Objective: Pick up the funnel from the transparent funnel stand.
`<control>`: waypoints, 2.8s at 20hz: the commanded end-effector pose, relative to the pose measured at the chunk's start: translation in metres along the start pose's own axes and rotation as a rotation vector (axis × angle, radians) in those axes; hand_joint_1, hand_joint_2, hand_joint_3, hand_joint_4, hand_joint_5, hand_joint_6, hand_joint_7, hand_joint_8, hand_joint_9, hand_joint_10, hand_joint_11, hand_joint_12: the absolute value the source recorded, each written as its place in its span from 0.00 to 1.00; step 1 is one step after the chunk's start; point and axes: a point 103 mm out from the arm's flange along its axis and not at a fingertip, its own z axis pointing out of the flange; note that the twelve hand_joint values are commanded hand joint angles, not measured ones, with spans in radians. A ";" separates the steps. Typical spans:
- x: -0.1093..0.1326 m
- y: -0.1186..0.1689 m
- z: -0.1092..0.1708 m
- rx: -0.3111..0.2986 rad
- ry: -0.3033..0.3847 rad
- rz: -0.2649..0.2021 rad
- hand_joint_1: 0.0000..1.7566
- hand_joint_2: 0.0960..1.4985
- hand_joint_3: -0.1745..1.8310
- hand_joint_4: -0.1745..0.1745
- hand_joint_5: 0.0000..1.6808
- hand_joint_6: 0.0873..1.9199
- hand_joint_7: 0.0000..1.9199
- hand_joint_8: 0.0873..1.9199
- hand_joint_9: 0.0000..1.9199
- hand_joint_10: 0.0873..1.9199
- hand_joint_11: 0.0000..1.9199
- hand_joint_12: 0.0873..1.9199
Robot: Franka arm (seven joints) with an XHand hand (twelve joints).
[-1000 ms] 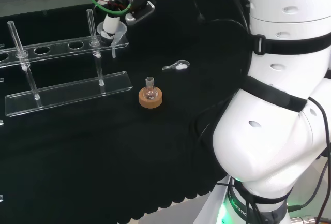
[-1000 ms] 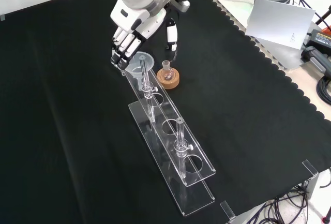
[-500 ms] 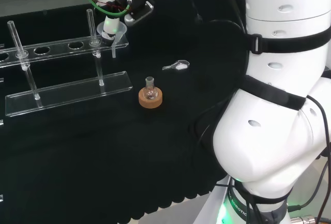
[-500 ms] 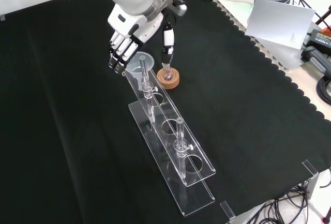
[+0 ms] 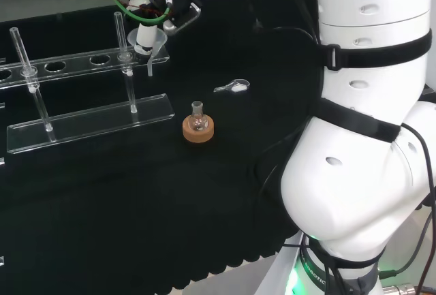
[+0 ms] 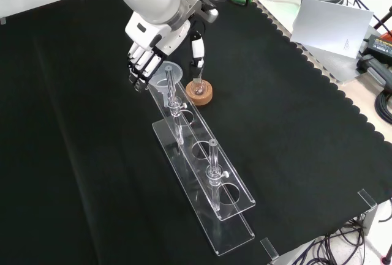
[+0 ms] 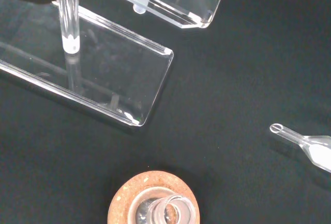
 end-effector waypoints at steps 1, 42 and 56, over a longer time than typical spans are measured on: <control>-0.001 0.002 0.004 0.002 -0.007 0.006 0.41 0.40 0.27 0.63 0.09 0.00 0.00 0.22 0.04 0.49 0.16 0.79; -0.014 0.014 0.020 -0.059 0.066 -0.004 0.41 0.38 0.34 0.57 0.19 0.00 0.07 0.35 0.26 0.33 0.23 0.75; -0.014 -0.002 -0.004 -0.204 -0.043 0.056 0.50 0.48 0.38 0.55 0.38 0.20 0.35 0.30 0.57 0.16 0.39 0.64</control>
